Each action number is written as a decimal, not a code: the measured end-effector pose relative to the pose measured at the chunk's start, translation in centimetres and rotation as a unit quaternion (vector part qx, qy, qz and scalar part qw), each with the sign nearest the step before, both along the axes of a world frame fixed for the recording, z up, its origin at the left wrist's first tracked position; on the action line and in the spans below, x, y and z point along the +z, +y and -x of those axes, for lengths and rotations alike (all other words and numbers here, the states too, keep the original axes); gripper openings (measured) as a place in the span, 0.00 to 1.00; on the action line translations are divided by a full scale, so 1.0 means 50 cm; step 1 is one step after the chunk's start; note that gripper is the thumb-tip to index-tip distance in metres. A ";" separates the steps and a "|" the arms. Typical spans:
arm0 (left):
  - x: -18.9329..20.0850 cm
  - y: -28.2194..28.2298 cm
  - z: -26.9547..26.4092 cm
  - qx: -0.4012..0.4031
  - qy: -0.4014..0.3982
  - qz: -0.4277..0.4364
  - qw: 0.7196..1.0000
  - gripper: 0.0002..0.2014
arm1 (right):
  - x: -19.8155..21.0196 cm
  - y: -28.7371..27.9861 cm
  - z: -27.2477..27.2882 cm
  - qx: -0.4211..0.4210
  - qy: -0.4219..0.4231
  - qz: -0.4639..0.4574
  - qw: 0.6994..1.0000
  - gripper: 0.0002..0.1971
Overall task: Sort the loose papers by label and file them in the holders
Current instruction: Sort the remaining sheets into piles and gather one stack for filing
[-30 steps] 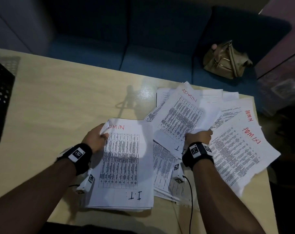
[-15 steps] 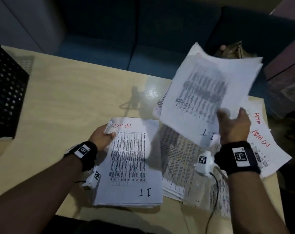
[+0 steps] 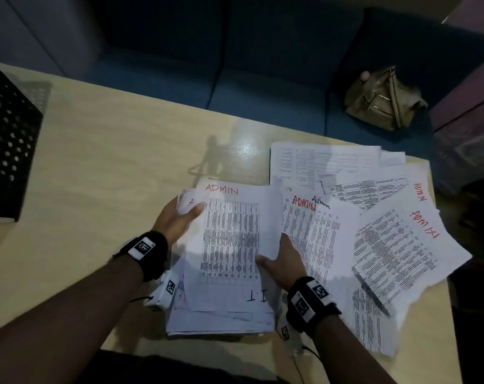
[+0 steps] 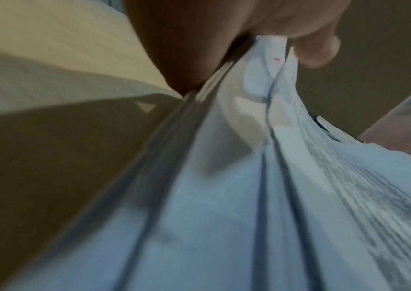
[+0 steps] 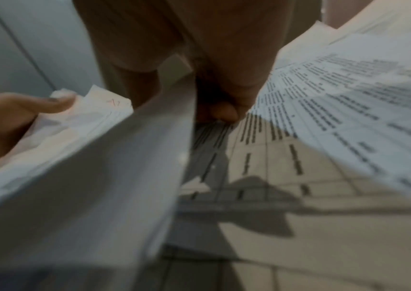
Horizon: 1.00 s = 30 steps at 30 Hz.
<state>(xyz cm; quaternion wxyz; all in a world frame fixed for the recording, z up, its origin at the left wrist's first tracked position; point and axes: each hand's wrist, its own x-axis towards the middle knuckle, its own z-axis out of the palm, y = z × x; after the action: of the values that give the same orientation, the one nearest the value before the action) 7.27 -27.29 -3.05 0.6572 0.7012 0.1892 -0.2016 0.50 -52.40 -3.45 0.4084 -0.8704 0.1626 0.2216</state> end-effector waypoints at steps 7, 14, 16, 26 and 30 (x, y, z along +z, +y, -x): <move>-0.006 0.018 0.000 -0.021 0.001 -0.045 0.999 0.19 | 0.034 -0.020 -0.078 -0.176 -0.061 -0.054 0.981 0.38; 0.002 0.012 0.019 -0.105 -0.053 0.000 0.993 0.34 | 0.012 0.037 -0.126 0.052 -0.059 0.062 0.995 0.33; 0.006 0.012 0.023 -0.135 -0.079 0.032 0.987 0.39 | 0.001 0.054 -0.117 0.066 -0.052 0.078 0.993 0.28; -0.034 0.022 0.034 -0.100 -0.063 0.016 0.993 0.27 | -0.005 0.064 -0.085 0.047 -0.098 0.003 0.994 0.25; -0.068 0.039 0.039 -0.152 -0.028 -0.094 0.984 0.21 | 0.007 -0.058 -0.082 -0.151 -0.151 0.130 0.968 0.24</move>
<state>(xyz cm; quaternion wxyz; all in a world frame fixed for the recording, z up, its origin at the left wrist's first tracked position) 5.30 -25.33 -6.47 0.5553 0.7857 0.0802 -0.2605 4.60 -55.32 -3.10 0.3407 -0.9046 0.2563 0.0006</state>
